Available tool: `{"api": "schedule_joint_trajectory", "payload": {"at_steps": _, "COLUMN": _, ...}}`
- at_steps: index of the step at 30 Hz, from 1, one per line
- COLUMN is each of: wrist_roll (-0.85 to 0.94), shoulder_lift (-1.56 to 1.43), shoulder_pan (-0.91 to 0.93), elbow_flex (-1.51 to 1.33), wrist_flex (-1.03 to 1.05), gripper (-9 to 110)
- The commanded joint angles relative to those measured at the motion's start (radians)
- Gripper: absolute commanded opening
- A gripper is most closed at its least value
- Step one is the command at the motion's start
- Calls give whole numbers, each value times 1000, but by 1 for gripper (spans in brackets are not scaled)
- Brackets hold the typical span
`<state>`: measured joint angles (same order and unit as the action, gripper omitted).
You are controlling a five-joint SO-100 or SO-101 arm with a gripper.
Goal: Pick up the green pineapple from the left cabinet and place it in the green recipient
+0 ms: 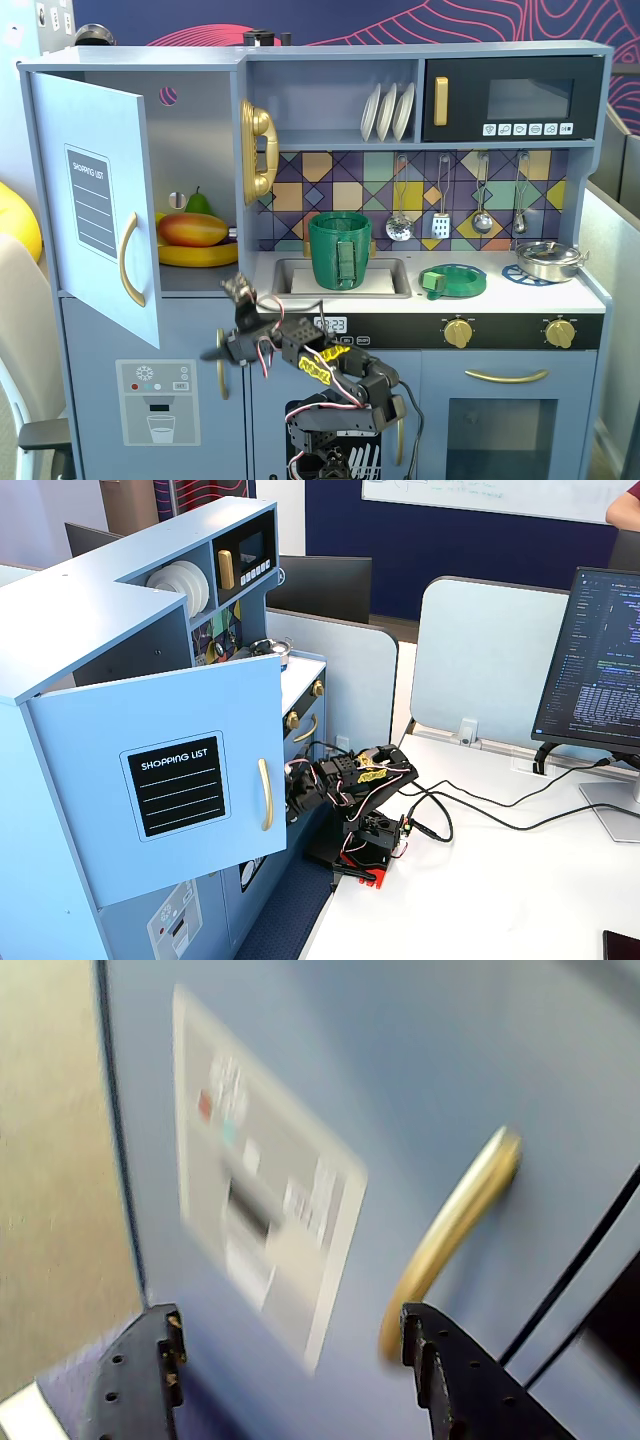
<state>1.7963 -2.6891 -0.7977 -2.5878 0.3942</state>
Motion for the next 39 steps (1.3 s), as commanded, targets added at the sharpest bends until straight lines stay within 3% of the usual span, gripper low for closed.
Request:
{"api": "schedule_joint_trajectory", "payload": {"at_steps": 1, "wrist_roll": -52, "shoulder_lift": 61, "shoulder_pan": -23, "elbow_flex": 195, "wrist_flex": -25, "gripper": 23}}
{"api": "schedule_joint_trajectory", "payload": {"at_steps": 7, "wrist_roll": -201, "shoulder_lift": 120, "shoulder_pan": -49, "elbow_flex": 265, "wrist_flex": -137, "gripper": 27}}
{"api": "schedule_joint_trajectory", "payload": {"at_steps": 17, "wrist_roll": -152, "shoulder_lift": 238, "shoulder_pan": -5, "elbow_flex": 285, "wrist_flex": -380, "gripper": 33}}
{"api": "schedule_joint_trajectory", "payload": {"at_steps": 24, "wrist_roll": -146, "shoulder_lift": 368, "shoulder_pan": 18, "elbow_flex": 394, "wrist_flex": -437, "gripper": 41}}
{"api": "schedule_joint_trajectory", "payload": {"at_steps": 39, "wrist_roll": -97, "shoulder_lift": 632, "shoulder_pan": 44, "elbow_flex": 658, "wrist_flex": -451, "gripper": 45}}
